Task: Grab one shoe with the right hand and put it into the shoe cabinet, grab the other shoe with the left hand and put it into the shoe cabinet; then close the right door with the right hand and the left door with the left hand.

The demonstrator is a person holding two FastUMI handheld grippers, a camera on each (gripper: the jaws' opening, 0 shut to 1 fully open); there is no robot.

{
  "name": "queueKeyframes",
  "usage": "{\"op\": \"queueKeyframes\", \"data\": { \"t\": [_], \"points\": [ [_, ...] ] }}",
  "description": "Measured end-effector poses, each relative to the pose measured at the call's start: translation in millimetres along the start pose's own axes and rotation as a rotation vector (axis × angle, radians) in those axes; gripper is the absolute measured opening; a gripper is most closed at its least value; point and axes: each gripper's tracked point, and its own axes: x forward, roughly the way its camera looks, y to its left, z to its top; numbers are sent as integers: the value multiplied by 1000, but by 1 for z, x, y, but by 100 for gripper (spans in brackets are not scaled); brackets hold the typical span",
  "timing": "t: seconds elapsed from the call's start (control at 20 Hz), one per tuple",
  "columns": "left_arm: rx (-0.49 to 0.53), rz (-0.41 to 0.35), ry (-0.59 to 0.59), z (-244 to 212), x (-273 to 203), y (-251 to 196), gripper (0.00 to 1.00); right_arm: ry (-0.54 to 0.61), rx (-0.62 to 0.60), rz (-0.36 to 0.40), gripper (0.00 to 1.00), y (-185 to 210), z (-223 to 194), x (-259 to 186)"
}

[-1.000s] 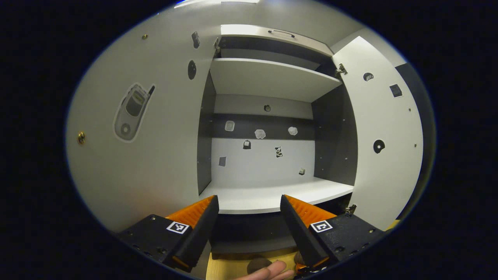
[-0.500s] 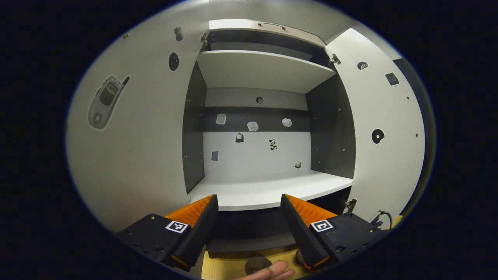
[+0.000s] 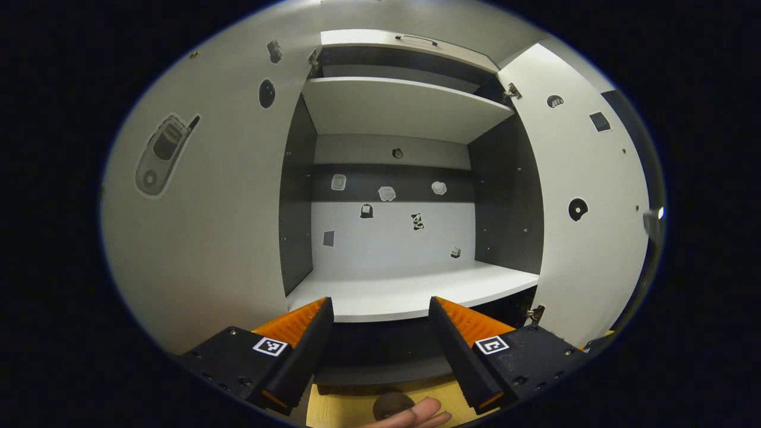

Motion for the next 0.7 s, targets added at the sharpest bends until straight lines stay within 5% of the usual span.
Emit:
{"op": "queueKeyframes", "data": {
  "t": [0.3,0.7],
  "points": [
    [-4,0,8,-3,3,-2,99,-120,53,-24,1,-34,110,-15],
    [11,-14,3,-1,-3,-6,99,-52,42,-37,1,-50,189,51]
  ]
}}
